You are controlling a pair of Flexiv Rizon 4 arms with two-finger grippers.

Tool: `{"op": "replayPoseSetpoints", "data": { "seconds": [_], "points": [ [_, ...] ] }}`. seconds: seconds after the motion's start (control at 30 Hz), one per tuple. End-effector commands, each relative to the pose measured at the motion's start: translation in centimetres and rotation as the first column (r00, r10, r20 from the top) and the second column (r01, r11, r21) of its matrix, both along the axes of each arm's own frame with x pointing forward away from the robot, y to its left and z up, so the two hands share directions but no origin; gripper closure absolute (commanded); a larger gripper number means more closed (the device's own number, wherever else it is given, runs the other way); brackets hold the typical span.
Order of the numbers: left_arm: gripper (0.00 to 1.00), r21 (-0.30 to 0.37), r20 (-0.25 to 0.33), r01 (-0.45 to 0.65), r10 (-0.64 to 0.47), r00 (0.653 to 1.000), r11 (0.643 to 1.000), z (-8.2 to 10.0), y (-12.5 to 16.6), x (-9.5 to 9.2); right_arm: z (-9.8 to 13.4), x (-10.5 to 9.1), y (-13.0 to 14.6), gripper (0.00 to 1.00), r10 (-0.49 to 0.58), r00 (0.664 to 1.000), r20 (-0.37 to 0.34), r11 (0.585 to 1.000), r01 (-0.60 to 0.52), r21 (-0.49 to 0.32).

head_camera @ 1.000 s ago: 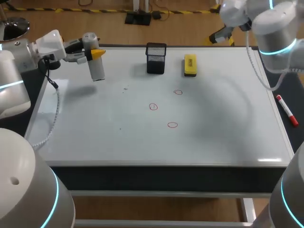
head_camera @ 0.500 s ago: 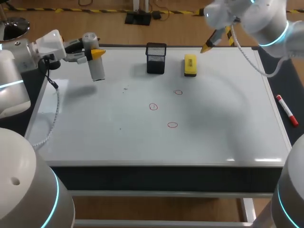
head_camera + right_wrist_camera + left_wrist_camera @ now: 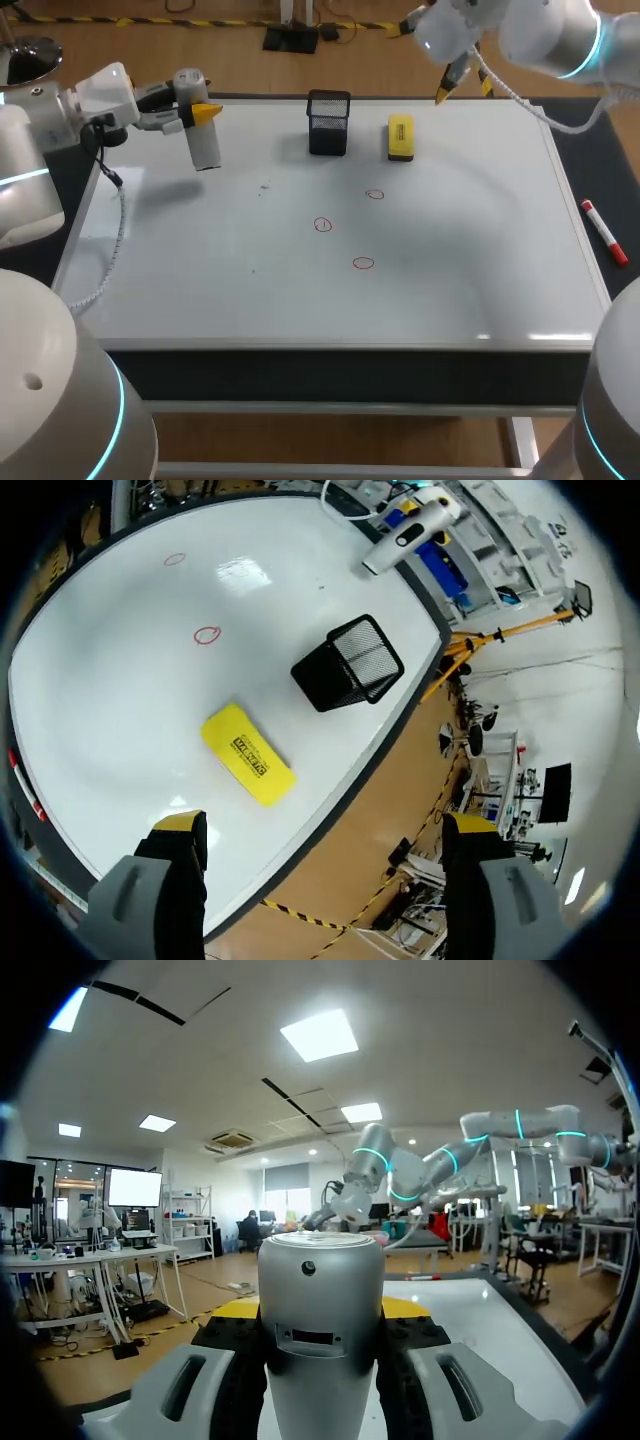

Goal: Pick up the inspection probe, press it on each red-marked spot on the whiteboard one by one, put down the probe, pick up the eraser, and wipe off all the red marks.

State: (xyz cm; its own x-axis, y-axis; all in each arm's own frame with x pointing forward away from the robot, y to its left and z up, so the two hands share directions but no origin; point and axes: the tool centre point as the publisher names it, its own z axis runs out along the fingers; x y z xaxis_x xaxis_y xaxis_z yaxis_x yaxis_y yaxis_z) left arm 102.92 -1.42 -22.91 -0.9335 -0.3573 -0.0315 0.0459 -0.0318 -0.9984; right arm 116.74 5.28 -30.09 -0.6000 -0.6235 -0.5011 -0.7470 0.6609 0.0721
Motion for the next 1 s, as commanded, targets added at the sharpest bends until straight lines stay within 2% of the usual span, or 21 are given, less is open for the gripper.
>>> {"op": "replayPoseSetpoints", "data": {
  "seconds": [0.03,0.07,0.17,0.33,0.5,0.73,1.0],
  "points": [
    [1.0,-0.002,0.003,0.0,0.0,1.0,1.0,0.0,0.0,0.0,-0.3,0.3,0.6,0.0,0.191,0.976,-0.107,0.939,-0.213,-0.268],
    [1.0,-0.002,0.003,0.0,0.0,1.0,1.0,0.0,0.0,0.0,-0.5,0.2,0.8,0.0,0.249,0.962,-0.113,0.922,-0.271,-0.275],
    [1.0,-0.002,0.003,0.0,0.0,1.0,1.0,0.0,0.0,0.0,-1.3,0.2,0.8,0.0,0.305,0.944,-0.126,0.892,-0.329,-0.308],
    [1.0,-0.002,0.003,0.0,0.0,1.0,1.0,0.0,0.0,0.0,-3.0,0.0,0.3,0.0,0.359,0.914,-0.188,0.856,-0.403,-0.324],
    [1.0,-0.002,0.003,0.0,0.0,1.0,1.0,0.0,0.0,0.0,-4.3,-0.3,-0.2,0.0,0.416,0.89,-0.187,0.823,-0.456,-0.338],
    [1.0,-0.002,0.003,0.0,0.0,1.0,1.0,0.0,0.0,0.0,-6.2,-1.0,0.4,0.0,0.473,0.859,-0.194,0.817,-0.51,-0.269],
    [1.0,-0.002,0.003,0.0,0.0,1.0,1.0,0.0,0.0,0.0,-8.5,-1.6,1.0,0.0,0.477,0.853,-0.213,0.808,-0.521,-0.276]
  ]
}}
